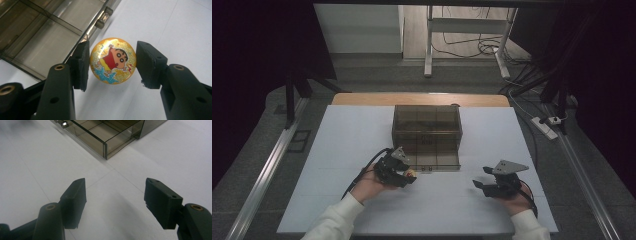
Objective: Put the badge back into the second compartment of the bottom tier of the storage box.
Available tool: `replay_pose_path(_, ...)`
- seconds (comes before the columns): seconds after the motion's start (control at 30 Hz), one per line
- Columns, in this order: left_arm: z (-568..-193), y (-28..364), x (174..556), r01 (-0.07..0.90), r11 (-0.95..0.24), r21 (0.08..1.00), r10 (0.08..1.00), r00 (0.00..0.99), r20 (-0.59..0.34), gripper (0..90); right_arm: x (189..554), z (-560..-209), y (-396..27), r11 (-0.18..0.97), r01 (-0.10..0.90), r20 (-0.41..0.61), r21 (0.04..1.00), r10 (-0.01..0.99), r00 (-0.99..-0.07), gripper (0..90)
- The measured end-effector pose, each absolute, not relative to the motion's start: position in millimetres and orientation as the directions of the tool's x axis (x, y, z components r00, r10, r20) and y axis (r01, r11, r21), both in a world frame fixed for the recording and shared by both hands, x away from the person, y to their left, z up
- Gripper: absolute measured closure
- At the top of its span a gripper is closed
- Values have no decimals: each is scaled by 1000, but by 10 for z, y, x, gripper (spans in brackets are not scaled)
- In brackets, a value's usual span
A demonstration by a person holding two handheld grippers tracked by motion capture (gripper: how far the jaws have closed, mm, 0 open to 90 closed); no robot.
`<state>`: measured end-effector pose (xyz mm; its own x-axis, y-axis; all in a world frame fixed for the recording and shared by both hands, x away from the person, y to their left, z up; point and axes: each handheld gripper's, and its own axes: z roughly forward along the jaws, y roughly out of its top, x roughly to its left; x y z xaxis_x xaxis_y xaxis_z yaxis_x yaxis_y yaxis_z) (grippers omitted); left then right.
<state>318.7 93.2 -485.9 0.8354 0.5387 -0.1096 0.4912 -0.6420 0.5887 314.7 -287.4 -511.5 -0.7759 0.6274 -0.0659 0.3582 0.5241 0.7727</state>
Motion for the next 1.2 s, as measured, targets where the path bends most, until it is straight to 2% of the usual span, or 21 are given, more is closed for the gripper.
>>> replay_pose_path(1.2,-4693,995,3234,475,-551,686,583,807,-91,473,3150,-5120,-2871,525,359,-69,772,631,-773,345)
